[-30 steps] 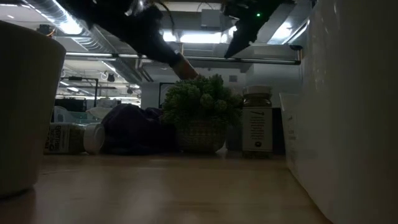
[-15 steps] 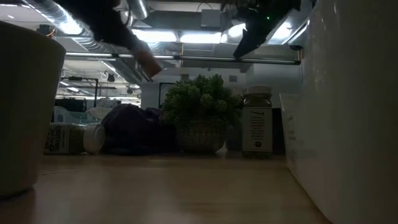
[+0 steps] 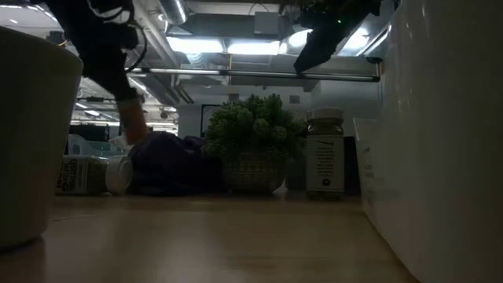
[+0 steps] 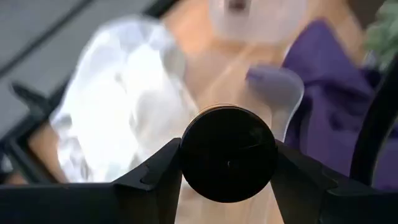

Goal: Sort spices by type
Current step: Put the top black seasoning bottle into the left transparent bin

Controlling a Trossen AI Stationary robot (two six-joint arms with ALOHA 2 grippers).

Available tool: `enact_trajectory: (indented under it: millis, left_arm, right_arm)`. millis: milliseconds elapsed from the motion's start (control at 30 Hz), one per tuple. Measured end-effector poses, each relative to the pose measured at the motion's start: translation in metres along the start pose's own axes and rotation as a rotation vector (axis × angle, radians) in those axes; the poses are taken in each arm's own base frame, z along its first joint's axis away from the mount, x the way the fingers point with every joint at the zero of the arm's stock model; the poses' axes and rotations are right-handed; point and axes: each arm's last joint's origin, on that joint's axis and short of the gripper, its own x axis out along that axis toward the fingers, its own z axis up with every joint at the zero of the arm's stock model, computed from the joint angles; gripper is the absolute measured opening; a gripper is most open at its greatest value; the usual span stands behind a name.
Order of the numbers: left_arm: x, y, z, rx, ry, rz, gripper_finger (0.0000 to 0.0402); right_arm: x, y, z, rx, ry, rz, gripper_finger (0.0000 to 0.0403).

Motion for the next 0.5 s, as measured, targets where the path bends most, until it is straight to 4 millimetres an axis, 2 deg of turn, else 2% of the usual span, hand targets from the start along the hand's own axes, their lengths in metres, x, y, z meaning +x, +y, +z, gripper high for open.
enact_trajectory:
  millis: [233,500]
  left_arm:
    - [0.006,0.005,-0.011,-0.134,0.169,0.010,0.0185]
    - [0.020,0.009,-0.016,-0.186,0.347,0.076,0.0189]
  right_arm:
    - [0.000,0.000,0.000,0.002,0.000,0.000,0.0266]
    - [0.000,0.000,0.000,0.003,-0.003,0.007,0.0266]
